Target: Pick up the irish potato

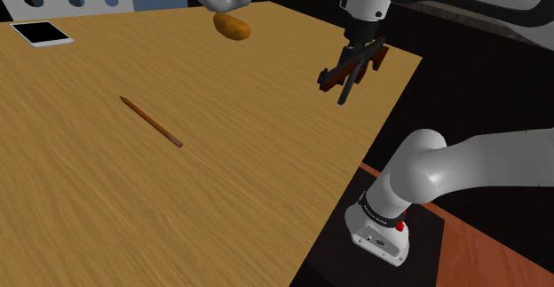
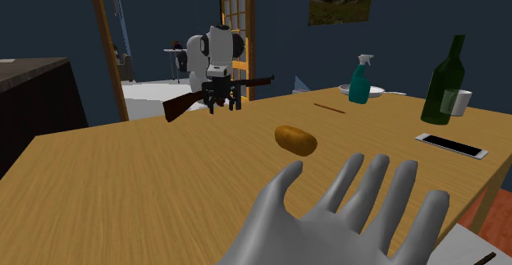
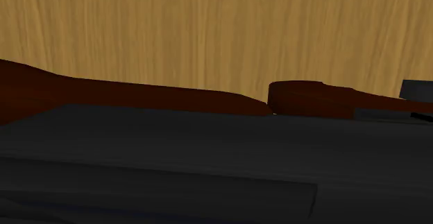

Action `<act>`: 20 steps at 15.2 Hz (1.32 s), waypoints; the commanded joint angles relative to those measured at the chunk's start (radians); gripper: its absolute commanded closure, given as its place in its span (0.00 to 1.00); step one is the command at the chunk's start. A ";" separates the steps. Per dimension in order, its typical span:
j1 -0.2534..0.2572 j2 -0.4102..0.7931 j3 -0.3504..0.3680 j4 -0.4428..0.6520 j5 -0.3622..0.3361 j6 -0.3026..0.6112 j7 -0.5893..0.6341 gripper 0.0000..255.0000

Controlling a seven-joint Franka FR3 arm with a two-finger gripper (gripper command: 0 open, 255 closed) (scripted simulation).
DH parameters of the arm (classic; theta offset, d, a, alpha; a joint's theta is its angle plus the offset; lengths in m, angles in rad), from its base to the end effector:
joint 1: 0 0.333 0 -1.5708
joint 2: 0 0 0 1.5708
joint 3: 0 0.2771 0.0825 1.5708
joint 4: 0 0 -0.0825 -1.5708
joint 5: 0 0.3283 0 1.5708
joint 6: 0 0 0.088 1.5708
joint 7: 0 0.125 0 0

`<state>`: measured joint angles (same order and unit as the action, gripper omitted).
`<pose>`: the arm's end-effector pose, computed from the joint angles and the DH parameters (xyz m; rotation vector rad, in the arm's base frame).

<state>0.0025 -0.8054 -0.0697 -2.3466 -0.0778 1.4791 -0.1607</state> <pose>0.2621 -0.0331 0.5457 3.1143 0.1743 -0.1027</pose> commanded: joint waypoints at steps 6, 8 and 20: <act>0.008 0.176 0.033 0.121 0.014 0.082 0.056 0.00; 0.010 0.246 0.045 0.178 0.015 0.107 0.077 0.00; 0.016 0.676 0.104 0.627 -0.015 0.149 0.199 0.00</act>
<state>0.0163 -0.1652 0.0275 -1.7611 -0.0883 1.6292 0.0239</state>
